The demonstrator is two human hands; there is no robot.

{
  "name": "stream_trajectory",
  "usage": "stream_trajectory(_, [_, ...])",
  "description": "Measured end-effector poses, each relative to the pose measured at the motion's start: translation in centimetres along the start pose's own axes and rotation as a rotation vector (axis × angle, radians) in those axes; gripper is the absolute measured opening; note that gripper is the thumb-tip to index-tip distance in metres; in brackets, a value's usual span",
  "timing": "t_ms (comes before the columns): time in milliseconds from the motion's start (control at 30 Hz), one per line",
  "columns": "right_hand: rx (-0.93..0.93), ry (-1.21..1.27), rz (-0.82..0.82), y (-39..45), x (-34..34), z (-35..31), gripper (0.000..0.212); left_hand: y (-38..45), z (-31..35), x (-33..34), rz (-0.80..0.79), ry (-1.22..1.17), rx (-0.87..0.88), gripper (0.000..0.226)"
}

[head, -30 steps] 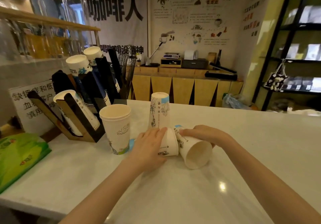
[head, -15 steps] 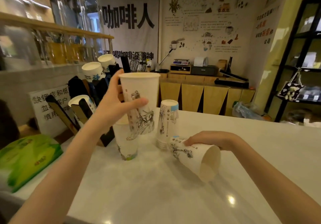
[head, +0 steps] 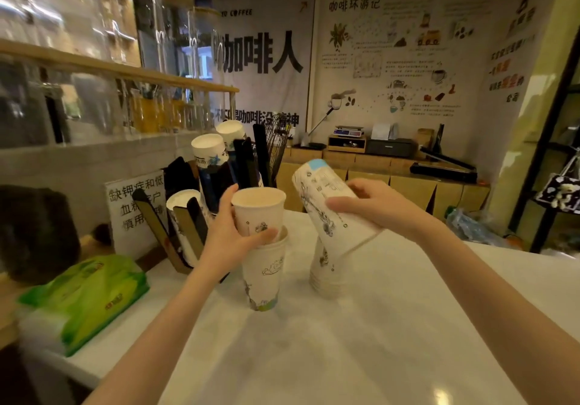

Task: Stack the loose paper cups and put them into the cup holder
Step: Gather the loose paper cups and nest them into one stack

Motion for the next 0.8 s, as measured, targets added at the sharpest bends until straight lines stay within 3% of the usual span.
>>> stream_trajectory(100, [-0.127,-0.079,0.131,0.9,0.2,-2.8,0.072,-0.2,-1.3,1.0,-0.067,0.033,-0.079,0.100])
stream_trajectory(167, [-0.252,-0.199,0.209,1.4,0.2,-4.7,0.079,-0.4,-1.9,1.4,-0.081,0.046,-0.092,0.097])
stream_trajectory(267, [-0.450,-0.586,0.295,2.3,1.0,-6.8,0.075,-0.9,-2.6,1.9,-0.089,0.038,-0.081,0.097])
stream_trajectory(467, [-0.684,-1.260,0.208,3.4,5.9,-6.5,0.059,-2.0,-3.9,2.7,-0.050,-0.097,-0.103,0.107])
stream_trajectory(667, [-0.804,-1.372,0.076,3.4,8.9,-5.4,0.054,-2.5,-4.3,2.7,-0.051,-0.113,-0.112,0.111])
stream_trajectory(800, [-0.841,-1.187,-0.030,2.8,10.5,-5.8,0.061,-2.5,-4.2,2.7,-0.054,-0.066,-0.107,0.096])
Point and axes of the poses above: each hand's wrist, its own y-axis towards the middle knuckle, its own x-axis out of the palm, z = x × y, the point moved 2 cm from there along y, towards the middle knuckle, and after that the axes turned 1 degree about -z, right-handed, at the moved point
